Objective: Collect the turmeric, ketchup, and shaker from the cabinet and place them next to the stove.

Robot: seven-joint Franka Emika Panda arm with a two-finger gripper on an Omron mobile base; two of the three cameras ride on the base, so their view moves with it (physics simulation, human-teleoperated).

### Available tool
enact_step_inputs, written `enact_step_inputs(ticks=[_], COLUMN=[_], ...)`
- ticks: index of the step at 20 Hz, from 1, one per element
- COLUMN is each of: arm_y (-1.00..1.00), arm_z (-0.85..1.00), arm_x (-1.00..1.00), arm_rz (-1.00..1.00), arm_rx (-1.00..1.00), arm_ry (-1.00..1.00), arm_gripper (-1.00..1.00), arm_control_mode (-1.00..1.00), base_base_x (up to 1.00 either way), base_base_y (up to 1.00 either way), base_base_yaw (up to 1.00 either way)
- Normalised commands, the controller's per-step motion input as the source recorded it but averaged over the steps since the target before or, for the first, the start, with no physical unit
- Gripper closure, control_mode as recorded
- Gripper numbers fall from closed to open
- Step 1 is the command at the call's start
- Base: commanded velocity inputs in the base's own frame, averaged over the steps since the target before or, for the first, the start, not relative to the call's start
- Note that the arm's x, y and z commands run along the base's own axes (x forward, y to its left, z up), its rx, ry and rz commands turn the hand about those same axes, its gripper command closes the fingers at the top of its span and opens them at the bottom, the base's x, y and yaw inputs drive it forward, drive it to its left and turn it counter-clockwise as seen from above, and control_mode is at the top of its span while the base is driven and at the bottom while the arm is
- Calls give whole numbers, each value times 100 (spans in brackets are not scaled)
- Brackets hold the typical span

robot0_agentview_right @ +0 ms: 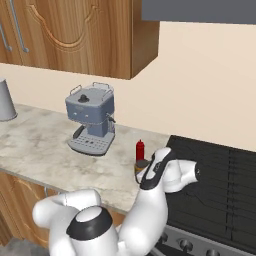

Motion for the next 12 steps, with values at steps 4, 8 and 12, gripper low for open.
enact_step_inputs(ticks=[4, 8, 12], arm_y=[-12, 2, 0], arm_z=[37, 0, 64], arm_x=[-19, -9, -43], arm_rz=[0, 1, 0], arm_rx=[0, 0, 0], arm_ry=[-5, 0, -10], arm_gripper=[-100, -100, -100], arm_control_mode=[-100, -100, -100], base_base_x=[0, 0, 0], base_base_y=[0, 0, 0], base_base_yaw=[0, 0, 0])
